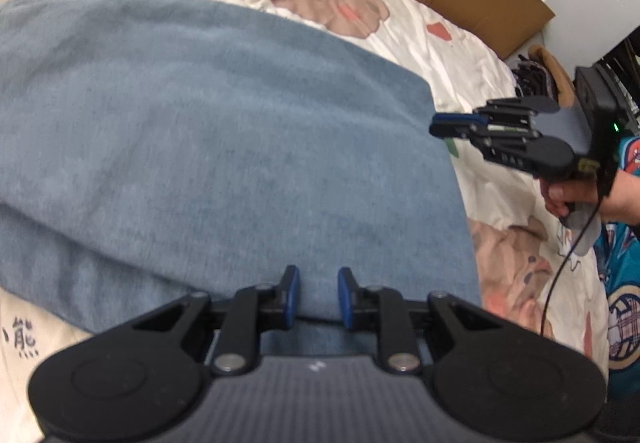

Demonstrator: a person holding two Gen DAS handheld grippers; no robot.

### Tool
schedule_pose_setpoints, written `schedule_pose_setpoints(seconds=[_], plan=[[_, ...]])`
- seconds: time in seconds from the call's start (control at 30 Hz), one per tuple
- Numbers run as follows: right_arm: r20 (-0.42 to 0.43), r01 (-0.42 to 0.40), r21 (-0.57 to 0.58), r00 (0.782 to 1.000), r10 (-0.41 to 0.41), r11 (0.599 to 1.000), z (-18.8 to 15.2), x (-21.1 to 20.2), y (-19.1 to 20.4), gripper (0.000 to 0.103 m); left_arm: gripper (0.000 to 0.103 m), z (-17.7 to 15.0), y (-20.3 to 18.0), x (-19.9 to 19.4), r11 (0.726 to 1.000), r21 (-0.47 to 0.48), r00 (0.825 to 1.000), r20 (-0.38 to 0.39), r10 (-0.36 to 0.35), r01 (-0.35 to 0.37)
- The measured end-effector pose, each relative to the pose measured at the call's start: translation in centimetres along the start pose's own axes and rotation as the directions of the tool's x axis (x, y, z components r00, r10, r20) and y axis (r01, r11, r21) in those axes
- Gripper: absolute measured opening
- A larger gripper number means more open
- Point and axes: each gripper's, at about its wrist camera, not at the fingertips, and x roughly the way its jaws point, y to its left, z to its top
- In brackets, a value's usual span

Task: Fold clothes

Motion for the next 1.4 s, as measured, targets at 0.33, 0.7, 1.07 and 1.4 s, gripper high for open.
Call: schedule_pose_setpoints(seconds=[0.33,0.7,1.07,1.4], plan=[[-0.014,-0.090,-0.051,0.996,0.089,0.995,-1.5,-2.1,4.5,0.008,0.019,-1.3,0.6,-0.1,1.000,-0.015,0.998,-0.065,-0.025,0.024],[-0.037,-0.189,-0.072,0.982,0.187,0.979,-3.0,-3.5,8.1,0.009,0.018,-0.6,1.0,-2.0,0.999,-0.008,0.995,-0.088,-0.048,0.048],[-0.051,-0.277,-0.060,0.960,0.274,0.959,-3.6,-4.6,11.0,0.009,0.017,-1.6,0.6,-2.1,0.998,-0.025,0.989,-0.128,-0.068,0.065],[-0.059,-0.313,-0.002,0.948,0.312,0.950,-3.9,-5.1,10.9,0.009,0.016,-2.9,0.6,-0.6,0.999,-0.010,0.983,-0.178,-0.038,0.037]])
